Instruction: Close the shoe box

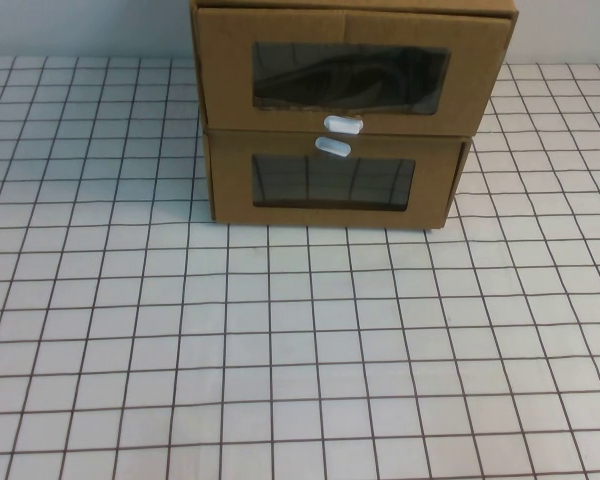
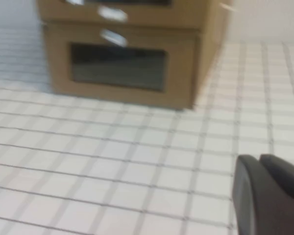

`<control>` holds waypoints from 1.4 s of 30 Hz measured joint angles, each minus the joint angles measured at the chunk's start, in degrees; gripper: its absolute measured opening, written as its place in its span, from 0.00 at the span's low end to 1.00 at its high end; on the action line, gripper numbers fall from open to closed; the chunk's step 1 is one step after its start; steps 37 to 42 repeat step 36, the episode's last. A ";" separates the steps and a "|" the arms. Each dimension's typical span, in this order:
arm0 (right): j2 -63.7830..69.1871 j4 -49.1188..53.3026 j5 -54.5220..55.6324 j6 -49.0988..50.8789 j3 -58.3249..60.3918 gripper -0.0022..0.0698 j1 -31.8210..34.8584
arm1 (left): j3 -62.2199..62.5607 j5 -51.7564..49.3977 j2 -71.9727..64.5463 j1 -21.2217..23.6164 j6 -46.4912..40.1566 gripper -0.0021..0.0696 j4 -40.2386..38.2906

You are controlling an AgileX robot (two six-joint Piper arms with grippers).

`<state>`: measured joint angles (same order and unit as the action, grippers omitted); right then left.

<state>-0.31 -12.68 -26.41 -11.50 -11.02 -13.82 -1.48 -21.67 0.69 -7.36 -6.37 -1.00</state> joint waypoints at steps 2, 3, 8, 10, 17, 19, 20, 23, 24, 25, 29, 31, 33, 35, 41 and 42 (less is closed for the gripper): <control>-0.15 4.95 0.14 5.56 2.79 0.01 2.44 | 0.00 0.00 0.00 0.00 0.00 0.02 0.00; -0.15 6.91 0.44 7.68 4.41 0.01 3.61 | 0.00 0.00 0.00 0.00 0.00 0.02 0.00; -0.24 11.18 1.33 14.09 11.10 0.01 6.86 | 0.00 0.00 0.00 0.00 0.00 0.02 0.00; -0.24 11.39 2.74 14.35 11.74 0.01 6.99 | 0.00 0.00 0.00 0.00 0.00 0.02 0.00; -0.41 11.61 4.62 13.62 12.21 0.01 7.20 | 0.00 -0.11 0.00 0.00 0.00 0.02 0.00; -0.41 11.61 5.05 13.62 12.21 0.01 7.20 | 0.00 -0.11 0.00 0.00 0.00 0.02 0.00; -0.41 11.61 5.49 13.62 12.35 0.01 7.20 | 0.00 -0.11 0.00 0.00 0.00 0.02 0.00; -0.50 11.61 5.96 13.62 12.39 0.01 7.20 | 0.00 -0.11 0.00 0.00 0.00 0.02 0.00; -0.50 11.61 5.96 13.62 12.48 0.01 7.20 | 0.00 -0.11 0.00 0.00 0.00 0.02 0.00; -0.50 11.61 6.08 13.62 12.48 0.01 7.20 | 0.00 -0.11 0.00 0.00 0.00 0.02 0.00; -0.50 11.61 6.08 13.62 12.48 0.01 7.20 | 0.00 -0.11 0.00 0.00 0.00 0.02 0.00; -0.50 11.61 6.08 13.62 12.48 0.01 7.20 | 0.00 -0.11 0.00 0.00 0.00 0.02 0.00; -0.50 11.61 6.08 13.62 12.48 0.01 7.20 | 0.00 -0.11 0.00 0.00 0.00 0.02 0.00; -0.50 11.61 6.08 13.50 12.48 0.01 7.20 | 0.00 -0.11 0.00 0.00 0.00 0.02 0.00; -0.50 11.61 6.08 13.50 12.48 0.01 7.20 | 0.00 -0.11 0.00 0.00 0.00 0.02 0.00; -0.50 11.61 6.08 13.50 12.48 0.01 7.20 | 0.00 -0.11 0.00 0.00 0.00 0.02 0.00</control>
